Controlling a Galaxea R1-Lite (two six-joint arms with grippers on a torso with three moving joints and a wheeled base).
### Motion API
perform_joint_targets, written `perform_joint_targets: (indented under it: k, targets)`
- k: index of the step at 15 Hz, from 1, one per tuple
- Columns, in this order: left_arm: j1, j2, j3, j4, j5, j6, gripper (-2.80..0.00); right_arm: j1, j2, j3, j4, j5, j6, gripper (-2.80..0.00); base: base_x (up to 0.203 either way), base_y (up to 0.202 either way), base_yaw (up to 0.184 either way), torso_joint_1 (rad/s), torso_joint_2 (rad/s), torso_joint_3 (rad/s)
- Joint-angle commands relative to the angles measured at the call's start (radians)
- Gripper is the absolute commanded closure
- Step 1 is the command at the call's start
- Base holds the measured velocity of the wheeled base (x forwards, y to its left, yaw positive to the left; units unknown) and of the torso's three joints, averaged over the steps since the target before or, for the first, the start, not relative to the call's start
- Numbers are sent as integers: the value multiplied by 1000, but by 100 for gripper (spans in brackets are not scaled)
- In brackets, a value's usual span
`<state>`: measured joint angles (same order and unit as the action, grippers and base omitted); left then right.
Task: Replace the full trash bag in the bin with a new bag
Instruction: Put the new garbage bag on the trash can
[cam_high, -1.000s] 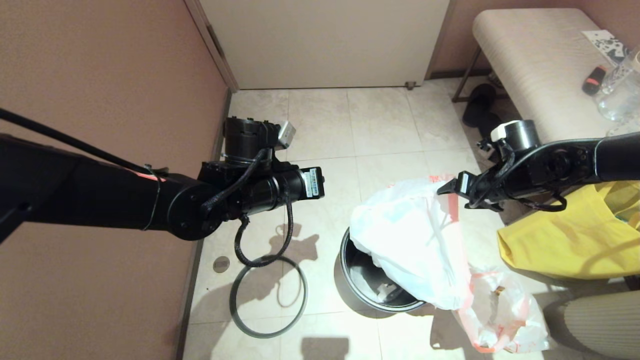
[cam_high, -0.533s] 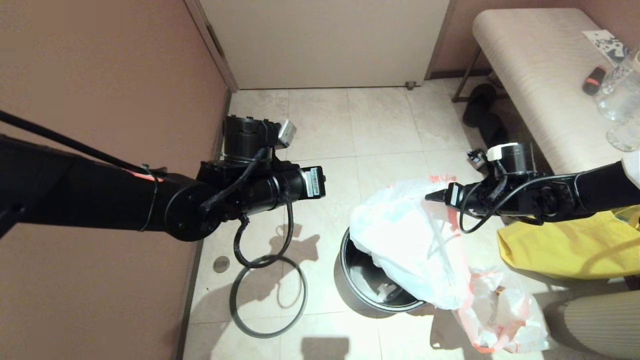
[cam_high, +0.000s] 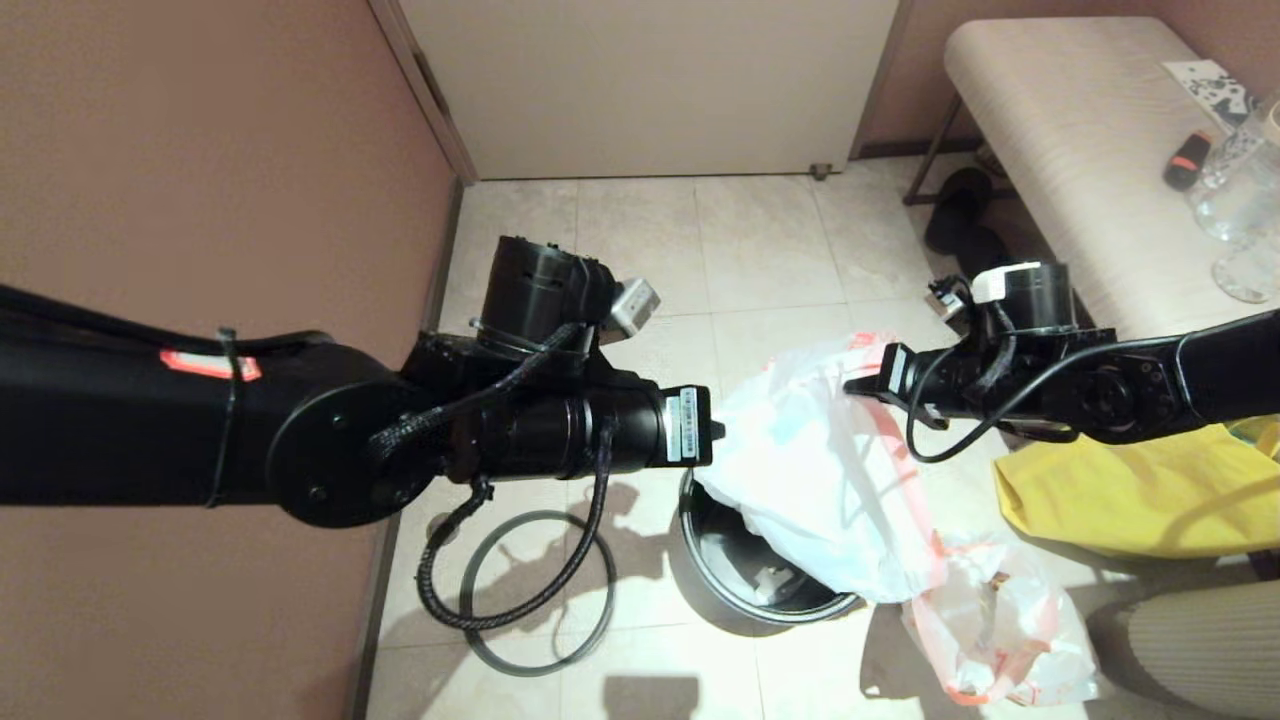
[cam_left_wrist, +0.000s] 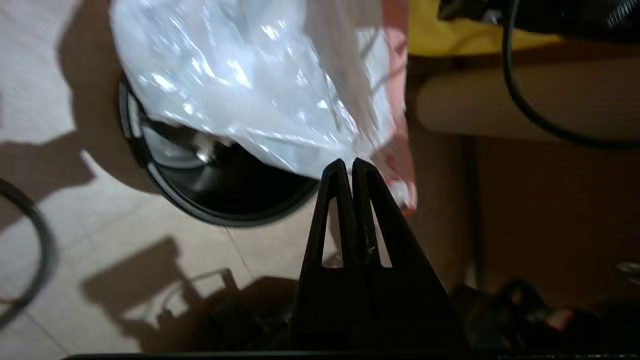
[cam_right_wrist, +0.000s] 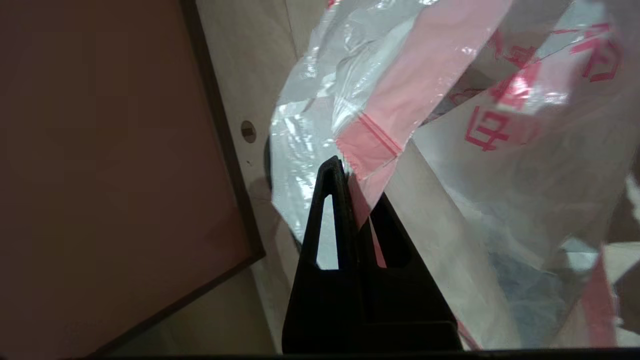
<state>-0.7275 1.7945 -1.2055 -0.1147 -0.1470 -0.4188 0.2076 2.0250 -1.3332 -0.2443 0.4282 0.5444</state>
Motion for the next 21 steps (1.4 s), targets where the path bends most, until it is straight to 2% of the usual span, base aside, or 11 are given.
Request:
perform_joint_targets:
  k: [1,3,5,7,9,11,14,16,18,21]
  targets:
    - [-20,-36,35,-1,-45,-15,0,34,-28,-19,1,26,64,0,0,0,0,0,0,0]
    - [-49,-30,86,-18,-116,-18,0,62,-18,-92,45,28,107,0,0,0,0,0,0,0]
    - [-69,-27,124,-85,-144,-19,0,94,5,-191,186,27,139,0,0,0,0,0,0,0]
    - [-60,-12,147,-180,-163,-22,0,145,15,-204,232,28,152,0,0,0,0,0,0,0]
    - [-14,-29,138,-204,-158,-18,0,181,19,-200,259,29,151,0,0,0,0,0,0,0]
    - [70,-81,107,-198,-157,-14,0,211,22,-198,293,28,136,0,0,0,0,0,0,0]
    - [221,-148,37,-181,-141,-7,0,282,33,-173,361,17,36,0,0,0,0,0,0,0]
    - [264,-150,7,-175,-116,-6,0,318,33,-136,372,-14,-2,0,0,0,0,0,0,0]
    - [313,-126,-55,-158,-119,-11,0,365,30,-96,413,-78,-85,0,0,0,0,0,0,0]
    - [346,-70,-128,-63,-135,-30,0,427,49,-74,426,-187,-162,0,0,0,0,0,0,0]
